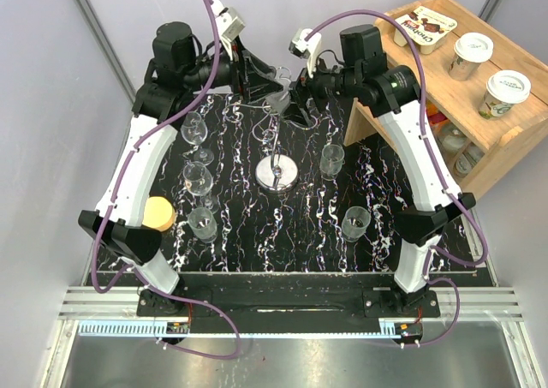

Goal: Place the wine glass upside down on the wine glass rack
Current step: Turn the wine glass upside down at the wine rack.

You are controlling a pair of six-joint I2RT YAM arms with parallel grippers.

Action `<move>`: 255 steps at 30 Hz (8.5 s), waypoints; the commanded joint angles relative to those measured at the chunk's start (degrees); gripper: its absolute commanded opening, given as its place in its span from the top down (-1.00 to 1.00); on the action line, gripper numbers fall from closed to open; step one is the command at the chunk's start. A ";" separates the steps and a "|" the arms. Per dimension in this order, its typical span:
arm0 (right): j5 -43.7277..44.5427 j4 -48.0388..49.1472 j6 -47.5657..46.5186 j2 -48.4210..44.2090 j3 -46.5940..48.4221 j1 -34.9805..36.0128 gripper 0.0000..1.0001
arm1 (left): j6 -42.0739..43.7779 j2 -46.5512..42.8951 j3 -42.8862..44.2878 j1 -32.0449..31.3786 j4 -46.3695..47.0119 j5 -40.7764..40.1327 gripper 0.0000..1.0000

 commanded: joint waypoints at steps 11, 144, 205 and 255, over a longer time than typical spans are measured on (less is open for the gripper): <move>-0.24 6.94 1.86 -3.19 -4.27 0.58 -0.12 | -3.09 -3.09 -0.02 -0.06 7.51 3.38 1.00; -4.37 19.16 25.07 -7.77 5.21 -0.30 1.00 | -17.42 -5.11 -19.89 3.46 43.72 27.55 -0.34; -4.02 22.50 12.77 -9.44 -21.41 -3.37 0.71 | 4.54 -2.12 -5.13 6.71 12.45 14.54 1.00; 8.72 0.70 -1.12 9.11 1.79 3.57 -0.68 | 23.53 -0.98 3.06 -1.02 -6.63 6.10 1.00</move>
